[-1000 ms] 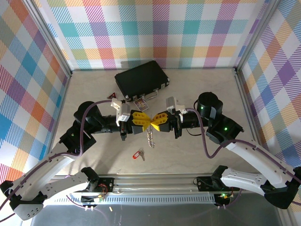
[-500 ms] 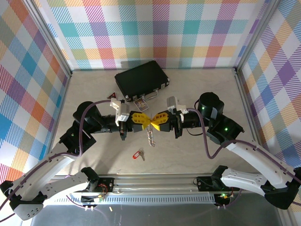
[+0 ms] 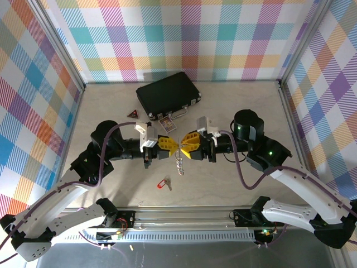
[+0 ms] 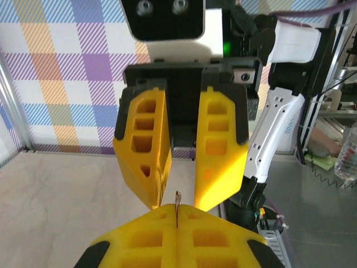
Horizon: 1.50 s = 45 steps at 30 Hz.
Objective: Put the keys on the keyring
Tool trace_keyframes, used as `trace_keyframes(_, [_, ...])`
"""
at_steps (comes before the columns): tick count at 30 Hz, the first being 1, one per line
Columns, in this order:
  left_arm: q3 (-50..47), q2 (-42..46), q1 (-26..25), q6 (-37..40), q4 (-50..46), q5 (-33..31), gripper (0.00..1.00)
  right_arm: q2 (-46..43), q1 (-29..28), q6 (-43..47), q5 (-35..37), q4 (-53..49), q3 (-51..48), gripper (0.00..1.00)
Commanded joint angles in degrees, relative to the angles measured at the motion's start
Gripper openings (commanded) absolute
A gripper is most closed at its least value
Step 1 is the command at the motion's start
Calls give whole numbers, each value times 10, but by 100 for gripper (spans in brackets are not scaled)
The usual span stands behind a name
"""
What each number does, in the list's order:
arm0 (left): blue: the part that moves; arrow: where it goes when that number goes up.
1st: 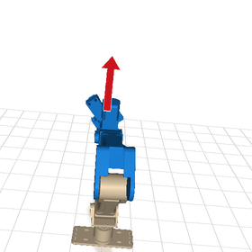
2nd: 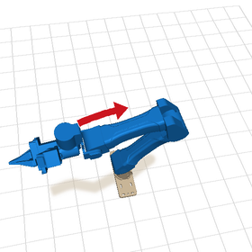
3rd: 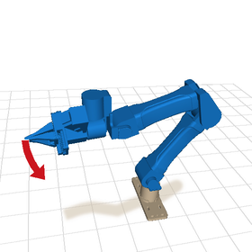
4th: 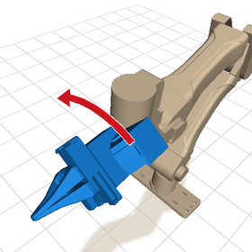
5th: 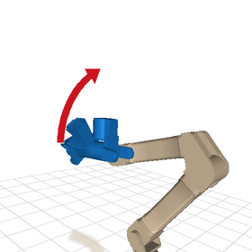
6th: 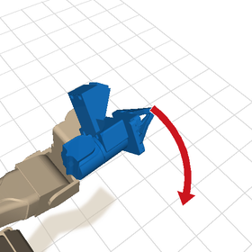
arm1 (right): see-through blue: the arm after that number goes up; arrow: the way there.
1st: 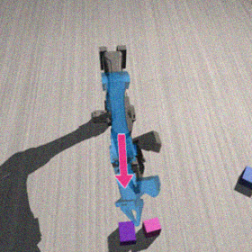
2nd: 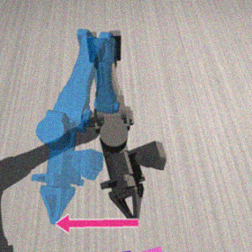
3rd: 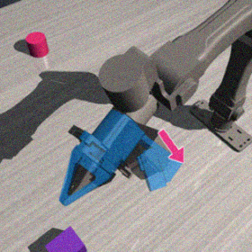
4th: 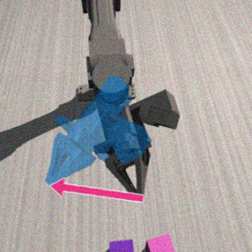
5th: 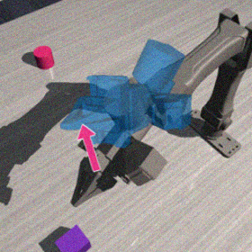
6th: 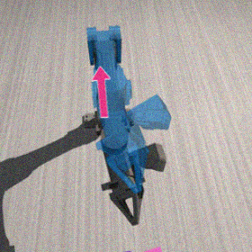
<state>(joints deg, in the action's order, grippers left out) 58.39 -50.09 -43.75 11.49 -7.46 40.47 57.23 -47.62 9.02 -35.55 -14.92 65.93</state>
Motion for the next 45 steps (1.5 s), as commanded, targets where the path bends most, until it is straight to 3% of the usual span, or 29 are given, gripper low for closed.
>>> trace_keyframes(1, [29,2,1,31,-19,0,0,-11,-2,25,7,-24,21,25])
trace_keyframes(18, [30,0,1,32,-18,9,0,10,-2,26,-7,-27,30,24])
trace_keyframes(25, [30,-1,1,32,-18,10,0,18,-4,31,-9,-34,36,15])
trace_keyframes(30, [29,-2,1,32,-18,7,0,17,-3,35,-10,-38,38,1])
trace_keyframes(34, [29,-7,1,28,-19,9,0,12,-4,38,-2,-39,36,0])
trace_keyframes(35, [30,-8,2,28,-21,8,3,8,-3,38,4,-35,33,0])
trace_keyframes(37, [29,-7,1,23,-25,4,22,-3,-3,32,12,-23,23,0])
trace_keyframes(39, [25,-2,1,15,-22,-2,34,-10,-3,23,10,-13,18,0])
trace_keyframes(45, [3,15,1,-10,11,-4,47,-18,-2,-4,-11,28,4,0])
